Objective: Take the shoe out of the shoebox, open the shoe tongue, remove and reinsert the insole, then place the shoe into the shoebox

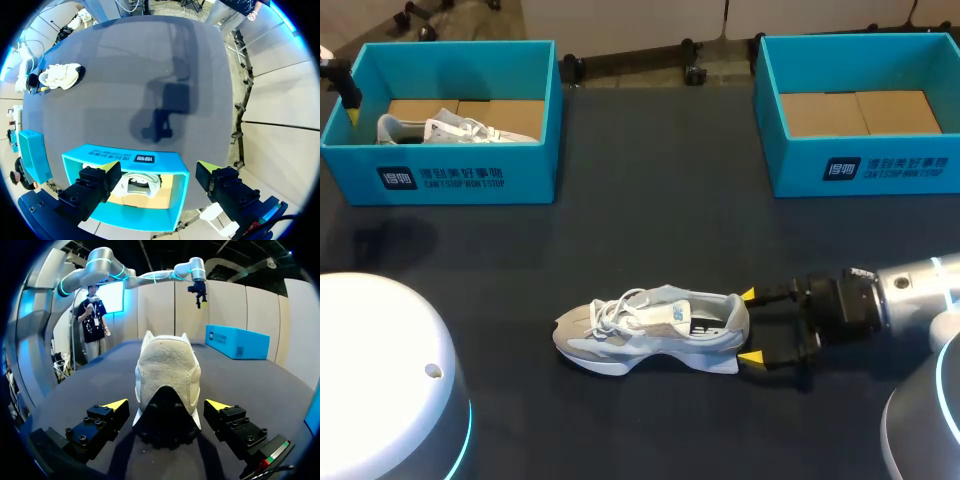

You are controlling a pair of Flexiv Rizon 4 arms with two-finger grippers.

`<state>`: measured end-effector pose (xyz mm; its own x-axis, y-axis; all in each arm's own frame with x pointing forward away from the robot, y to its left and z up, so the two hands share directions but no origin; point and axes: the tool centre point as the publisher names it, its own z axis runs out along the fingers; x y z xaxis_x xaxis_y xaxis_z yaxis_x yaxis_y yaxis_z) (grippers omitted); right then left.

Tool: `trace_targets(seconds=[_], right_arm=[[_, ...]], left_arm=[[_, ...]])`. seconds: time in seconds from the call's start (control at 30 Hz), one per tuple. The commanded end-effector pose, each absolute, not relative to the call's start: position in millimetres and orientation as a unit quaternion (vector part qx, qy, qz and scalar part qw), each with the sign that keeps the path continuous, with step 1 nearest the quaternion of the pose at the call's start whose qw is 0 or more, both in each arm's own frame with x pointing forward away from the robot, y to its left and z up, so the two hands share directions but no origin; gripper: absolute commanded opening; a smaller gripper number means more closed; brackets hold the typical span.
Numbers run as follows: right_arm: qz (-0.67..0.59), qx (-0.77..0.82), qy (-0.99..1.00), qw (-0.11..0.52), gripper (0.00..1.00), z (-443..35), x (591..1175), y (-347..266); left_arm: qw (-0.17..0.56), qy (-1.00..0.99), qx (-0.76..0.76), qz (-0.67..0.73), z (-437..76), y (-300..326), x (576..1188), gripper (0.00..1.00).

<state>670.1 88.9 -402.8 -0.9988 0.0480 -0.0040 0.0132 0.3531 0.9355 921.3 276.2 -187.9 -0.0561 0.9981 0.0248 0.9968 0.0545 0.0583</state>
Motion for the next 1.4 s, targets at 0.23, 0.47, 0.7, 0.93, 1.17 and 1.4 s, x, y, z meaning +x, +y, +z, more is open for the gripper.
trace_targets(seconds=[0.23, 0.47, 0.7, 0.93, 1.17, 1.4], right_arm=[[0.57, 0.02, 0.821, 0.02, 1.0, -405.1, 671.0, 101.3], [0.569, 0.022, 0.821, 0.021, 1.0, -407.0, 670.8, 106.2], [0.567, 0.028, 0.823, 0.023, 1.0, -408.5, 674.4, 112.0], [0.57, 0.027, 0.821, 0.025, 1.0, -409.2, 678.9, 115.3], [0.57, 0.029, 0.821, 0.021, 1.0, -412.6, 677.1, 117.8], [0.573, 0.028, 0.819, 0.022, 1.0, -413.4, 675.4, 122.0]], left_arm=[[0.011, 0.726, 0.687, 0.031, -187.7, 276.4, 920.6, 1.0], [0.011, 0.726, 0.687, 0.031, -187.7, 276.4, 920.6, 1.0], [0.011, 0.726, 0.687, 0.031, -187.7, 276.4, 920.6, 1.0], [0.011, 0.726, 0.687, 0.031, -187.7, 276.4, 920.6, 1.0], [0.011, 0.726, 0.687, 0.031, -187.7, 276.4, 920.6, 1.0], [0.011, 0.726, 0.687, 0.031, -187.7, 276.4, 920.6, 1.0]])
